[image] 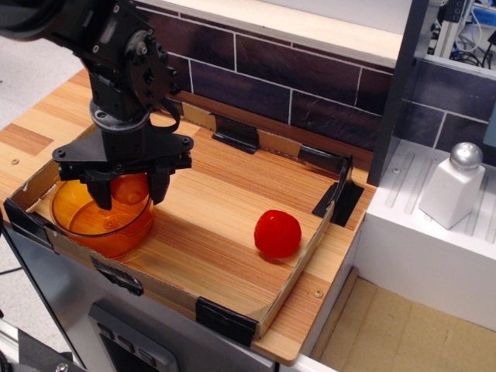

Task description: Put carrot in pot

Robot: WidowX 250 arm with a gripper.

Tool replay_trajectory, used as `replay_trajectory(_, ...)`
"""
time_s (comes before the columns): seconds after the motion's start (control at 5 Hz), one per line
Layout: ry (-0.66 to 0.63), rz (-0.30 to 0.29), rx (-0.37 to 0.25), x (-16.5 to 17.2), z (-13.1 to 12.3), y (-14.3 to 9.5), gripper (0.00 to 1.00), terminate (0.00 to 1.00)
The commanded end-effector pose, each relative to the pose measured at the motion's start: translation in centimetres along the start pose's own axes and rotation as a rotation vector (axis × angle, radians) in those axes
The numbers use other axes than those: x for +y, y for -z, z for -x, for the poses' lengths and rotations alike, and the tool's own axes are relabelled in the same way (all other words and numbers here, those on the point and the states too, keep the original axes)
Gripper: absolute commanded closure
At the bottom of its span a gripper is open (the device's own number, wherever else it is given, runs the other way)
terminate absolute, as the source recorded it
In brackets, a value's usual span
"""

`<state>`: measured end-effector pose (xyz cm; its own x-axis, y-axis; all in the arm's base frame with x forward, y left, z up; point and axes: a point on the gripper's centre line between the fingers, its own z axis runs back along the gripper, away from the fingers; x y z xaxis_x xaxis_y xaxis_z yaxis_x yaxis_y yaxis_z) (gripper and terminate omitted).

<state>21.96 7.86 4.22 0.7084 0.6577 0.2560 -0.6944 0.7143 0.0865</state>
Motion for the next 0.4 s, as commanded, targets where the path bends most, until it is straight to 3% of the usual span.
replay_trajectory(0.0, -0.083, 0.044, -0.085, 0.2, -1.9, -4.5, 0.00, 0.00)
replay_trajectory(0.2, -0.114, 0.063, -0.116, 0.3, -2.6, -6.5, 0.00, 0.00)
